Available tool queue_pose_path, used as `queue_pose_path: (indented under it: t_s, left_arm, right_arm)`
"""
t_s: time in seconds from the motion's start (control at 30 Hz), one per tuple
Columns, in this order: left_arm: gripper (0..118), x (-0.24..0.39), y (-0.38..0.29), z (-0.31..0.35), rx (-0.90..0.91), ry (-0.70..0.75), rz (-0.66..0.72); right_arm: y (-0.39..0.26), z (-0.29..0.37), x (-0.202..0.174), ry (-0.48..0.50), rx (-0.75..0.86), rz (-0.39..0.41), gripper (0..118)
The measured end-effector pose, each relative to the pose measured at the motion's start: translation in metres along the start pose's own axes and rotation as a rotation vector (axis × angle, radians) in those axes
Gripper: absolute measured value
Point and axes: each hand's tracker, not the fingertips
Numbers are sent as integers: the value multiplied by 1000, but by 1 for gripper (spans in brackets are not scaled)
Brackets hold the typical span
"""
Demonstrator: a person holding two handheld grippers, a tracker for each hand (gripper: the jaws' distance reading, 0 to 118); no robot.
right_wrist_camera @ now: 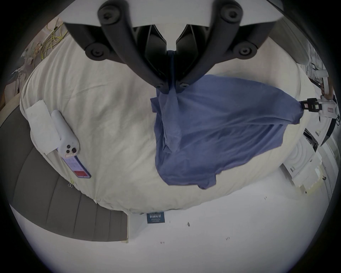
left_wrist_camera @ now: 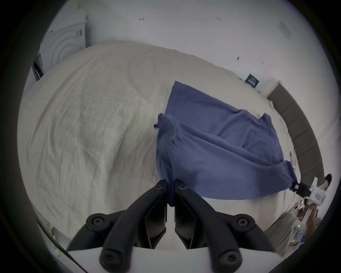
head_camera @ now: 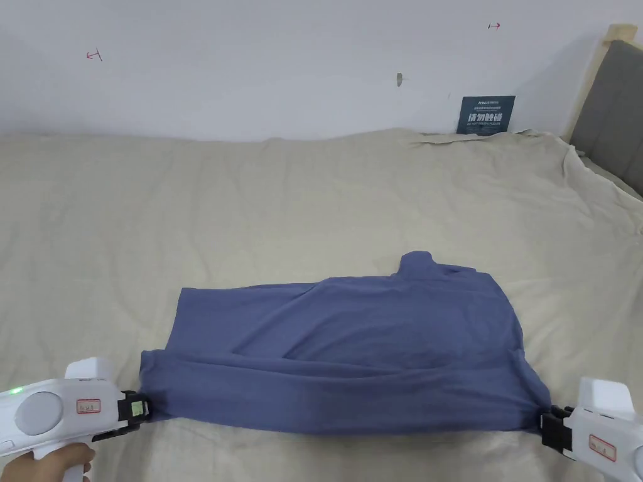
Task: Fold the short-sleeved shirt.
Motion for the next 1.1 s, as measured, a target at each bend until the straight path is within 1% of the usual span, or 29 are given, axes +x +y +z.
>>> queue_pose_path:
  t_s: [0.1,0.2,0.4,0.57,0.7,0.8,0.9,0.93,0.97,1.0,1.03,1.07,1.1]
  left_arm:
    - [4,-5,-7,15,9,-3,-2]
    - [4,-10,-18,31,4,-4,-20]
    - [4,-17,-57,52,-32,5,-45]
    - [4,-19,-79,40,-69,36,-43]
    - [4,-19,-87,16,-96,85,-83]
    - [4,-18,-90,8,-109,112,-108]
    - [5,-15,-93,8,-118,126,-96]
    - [9,-14,-93,8,-116,129,-92]
    - [18,-14,-92,9,-114,132,-89]
    - [34,-12,-90,11,-116,139,-85]
    - [51,-11,-89,12,-121,155,-84]
    - [70,-9,-88,14,-121,169,-93]
    - [93,-7,-86,16,-110,178,-107]
  right_arm:
    - [1,17,2,8,21,14,4]
    - [-4,31,7,39,17,6,4]
    - [-30,51,7,52,-13,1,4]
    - [-54,30,9,23,-83,-2,4]
    - [-70,5,13,-15,-152,-32,4]
    - [-78,-3,12,-26,-166,-40,4]
    - [-73,3,8,-32,-166,-41,5]
    - [-70,5,8,-32,-166,-39,6]
    - [-68,10,6,-32,-161,-35,8]
    - [-64,13,4,-32,-151,-30,17]
    - [-61,16,3,-33,-149,-24,31]
    - [-56,19,2,-41,-143,-9,50]
    - [-52,22,1,-51,-128,5,76]
